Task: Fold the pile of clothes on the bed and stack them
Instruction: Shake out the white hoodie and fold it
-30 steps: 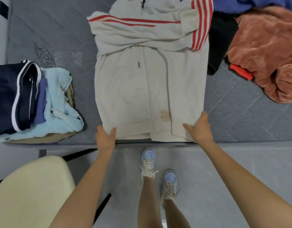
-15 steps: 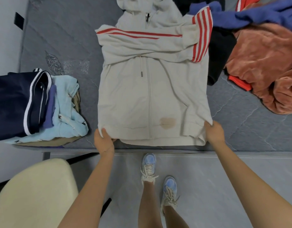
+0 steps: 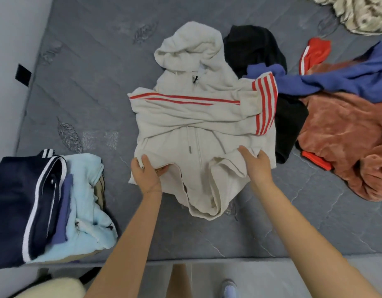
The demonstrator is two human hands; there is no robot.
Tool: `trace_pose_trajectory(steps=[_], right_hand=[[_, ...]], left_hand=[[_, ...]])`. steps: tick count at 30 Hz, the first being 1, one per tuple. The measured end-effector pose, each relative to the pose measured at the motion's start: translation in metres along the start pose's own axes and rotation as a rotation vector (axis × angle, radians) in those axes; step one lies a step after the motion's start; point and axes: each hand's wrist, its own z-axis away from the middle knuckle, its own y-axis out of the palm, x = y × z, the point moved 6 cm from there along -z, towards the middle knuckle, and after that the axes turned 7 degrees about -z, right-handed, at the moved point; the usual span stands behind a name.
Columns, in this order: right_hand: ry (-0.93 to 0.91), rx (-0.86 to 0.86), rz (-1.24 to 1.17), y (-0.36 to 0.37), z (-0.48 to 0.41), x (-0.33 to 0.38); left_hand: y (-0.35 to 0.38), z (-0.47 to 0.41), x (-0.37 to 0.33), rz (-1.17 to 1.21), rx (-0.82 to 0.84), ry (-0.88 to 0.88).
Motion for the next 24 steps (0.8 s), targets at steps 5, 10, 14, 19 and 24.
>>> trace_pose_trajectory(steps=[5,10,14,19,24], right_hand=[[0.16,-0.018,-0.424,0.041,-0.042,0.04],[0.093,-0.165,-0.57,0.045,-0.083,0.087],[0.036,-0.232,-0.519,0.042,-0.124,0.113],[-0.013,-0.248,-0.374,0.044,-0.163,0.132],[-0.022,-0.243,-0.533,0.047,-0.182,0.139]], left_hand=[[0.015,-0.064,-0.035,-0.001,0.018,-0.043],[0.042,-0.121,-0.064,0.049,-0.013,-0.046],[0.068,-0.16,-0.079,0.168,-0.071,-0.071],[0.1,-0.185,-0.093,0.196,-0.03,-0.063],[0.112,-0.213,-0.086,0.252,-0.053,-0.108]])
